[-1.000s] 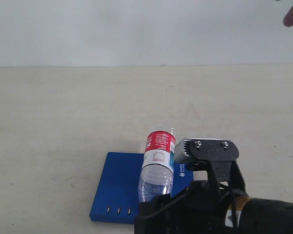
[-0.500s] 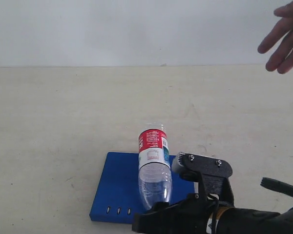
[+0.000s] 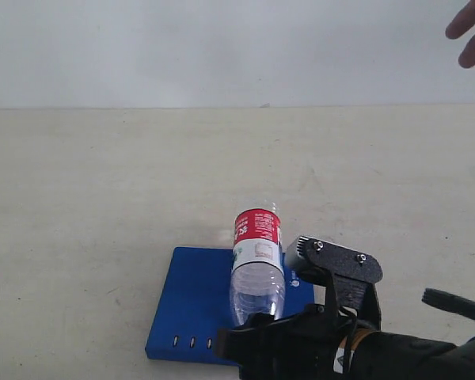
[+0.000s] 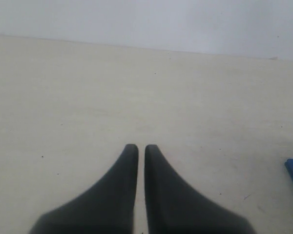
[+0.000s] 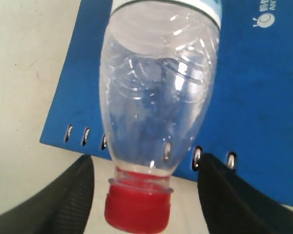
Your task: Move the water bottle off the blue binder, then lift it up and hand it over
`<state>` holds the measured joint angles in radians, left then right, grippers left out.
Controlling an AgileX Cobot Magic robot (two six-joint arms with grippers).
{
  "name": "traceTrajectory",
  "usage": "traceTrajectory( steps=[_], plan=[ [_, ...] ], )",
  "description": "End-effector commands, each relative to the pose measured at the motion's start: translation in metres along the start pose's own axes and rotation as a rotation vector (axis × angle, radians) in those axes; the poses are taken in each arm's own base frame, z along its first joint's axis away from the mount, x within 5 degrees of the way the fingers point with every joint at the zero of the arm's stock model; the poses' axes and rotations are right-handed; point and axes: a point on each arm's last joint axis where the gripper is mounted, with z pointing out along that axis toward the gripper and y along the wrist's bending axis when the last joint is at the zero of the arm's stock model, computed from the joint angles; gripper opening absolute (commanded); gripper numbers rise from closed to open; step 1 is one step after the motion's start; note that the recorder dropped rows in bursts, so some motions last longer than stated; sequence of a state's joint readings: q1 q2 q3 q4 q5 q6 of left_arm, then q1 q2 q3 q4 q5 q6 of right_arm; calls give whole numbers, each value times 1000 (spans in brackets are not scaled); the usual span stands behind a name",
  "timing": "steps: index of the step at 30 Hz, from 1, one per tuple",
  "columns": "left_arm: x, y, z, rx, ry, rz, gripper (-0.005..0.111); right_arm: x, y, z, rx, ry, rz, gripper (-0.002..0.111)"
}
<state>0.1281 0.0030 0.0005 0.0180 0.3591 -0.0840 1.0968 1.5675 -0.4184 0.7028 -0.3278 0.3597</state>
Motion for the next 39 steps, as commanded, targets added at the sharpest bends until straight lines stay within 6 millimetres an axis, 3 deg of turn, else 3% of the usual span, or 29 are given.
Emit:
traceTrajectory(
  steps=[1, 9, 15, 25, 28, 29, 31, 36, 39],
  plan=[
    [-1, 0, 0, -2, -7, 4, 5, 0, 2, 0, -8, -3, -9, 55],
    [-1, 0, 0, -2, -7, 4, 5, 0, 2, 0, -8, -3, -2, 55],
    [-1, 0, 0, -2, -7, 4, 5, 0, 1, 1, -6, -2, -3, 44],
    [-1, 0, 0, -2, -7, 4, 5, 10, -6, 8, 51, 67, -12, 44],
    [-1, 0, 0, -2, -7, 4, 5, 10, -6, 8, 51, 67, -12, 33],
    [-1, 0, 0, -2, -7, 4, 5, 10, -6, 8, 50, 67, -23, 18],
    [-1, 0, 0, -2, -7, 4, 5, 10, -6, 8, 49, 68, -57, 0],
    [-1, 0, 0, -2, -7, 4, 5, 1, 1, 0, -4, 15, -161, 0],
    [-1, 0, 0, -2, -7, 4, 5, -31, 22, -39, -160, -231, -210, 0]
  ],
)
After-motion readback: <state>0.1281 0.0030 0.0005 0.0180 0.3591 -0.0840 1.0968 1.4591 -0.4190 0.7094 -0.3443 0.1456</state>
